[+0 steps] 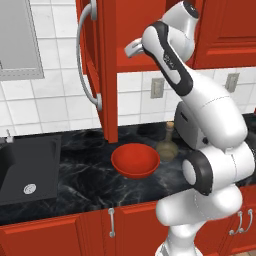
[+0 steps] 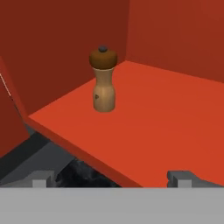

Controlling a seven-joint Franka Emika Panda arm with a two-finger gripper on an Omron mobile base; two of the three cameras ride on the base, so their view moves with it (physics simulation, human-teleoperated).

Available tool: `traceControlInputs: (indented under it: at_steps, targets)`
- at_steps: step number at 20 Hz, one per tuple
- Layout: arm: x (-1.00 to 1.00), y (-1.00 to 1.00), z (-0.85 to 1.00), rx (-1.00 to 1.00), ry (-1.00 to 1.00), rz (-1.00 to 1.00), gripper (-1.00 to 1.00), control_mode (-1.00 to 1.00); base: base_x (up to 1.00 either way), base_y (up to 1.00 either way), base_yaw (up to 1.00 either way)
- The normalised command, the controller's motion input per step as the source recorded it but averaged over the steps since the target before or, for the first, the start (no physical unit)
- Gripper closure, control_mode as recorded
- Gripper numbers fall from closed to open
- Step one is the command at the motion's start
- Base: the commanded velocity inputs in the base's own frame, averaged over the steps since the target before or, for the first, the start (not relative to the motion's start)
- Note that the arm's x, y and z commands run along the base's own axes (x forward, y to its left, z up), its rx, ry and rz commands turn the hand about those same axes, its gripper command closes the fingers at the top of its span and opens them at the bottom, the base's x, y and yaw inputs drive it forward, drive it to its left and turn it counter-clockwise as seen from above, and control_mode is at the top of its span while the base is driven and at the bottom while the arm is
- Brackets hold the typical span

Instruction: Retrieve the bottle and the shaker from the cabinet and place them next to the mixing bowl on the counter. Then add garlic from the fridge to the mixing bowl.

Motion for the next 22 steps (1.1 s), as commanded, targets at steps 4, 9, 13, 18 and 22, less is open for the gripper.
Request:
traceControlInputs:
  at_steps: [4, 9, 13, 18, 22]
  targets:
    - [0.07, 0.12, -0.09, 0.0, 0.0, 0.0, -1.0, -1.0, 0.0, 0.0, 0.0]
    - [0.19, 0.04, 0.0, 0.0, 0.01, 0.0, -1.0, -1.0, 0.0, 0.0, 0.0]
    - [0.29, 0.0, 0.0, 0.0, 0.04, 0.0, -1.0, -1.0, 0.0, 0.0, 0.0]
    - [0.37, 0.02, 0.0, 0.0, 0.02, 0.0, -1.0, -1.0, 0.0, 0.0, 0.0]
    - [0.23, 0.0, 0.0, 0.04, 0.0, 0.0, -1.0, -1.0, 0.0, 0.0, 0.0]
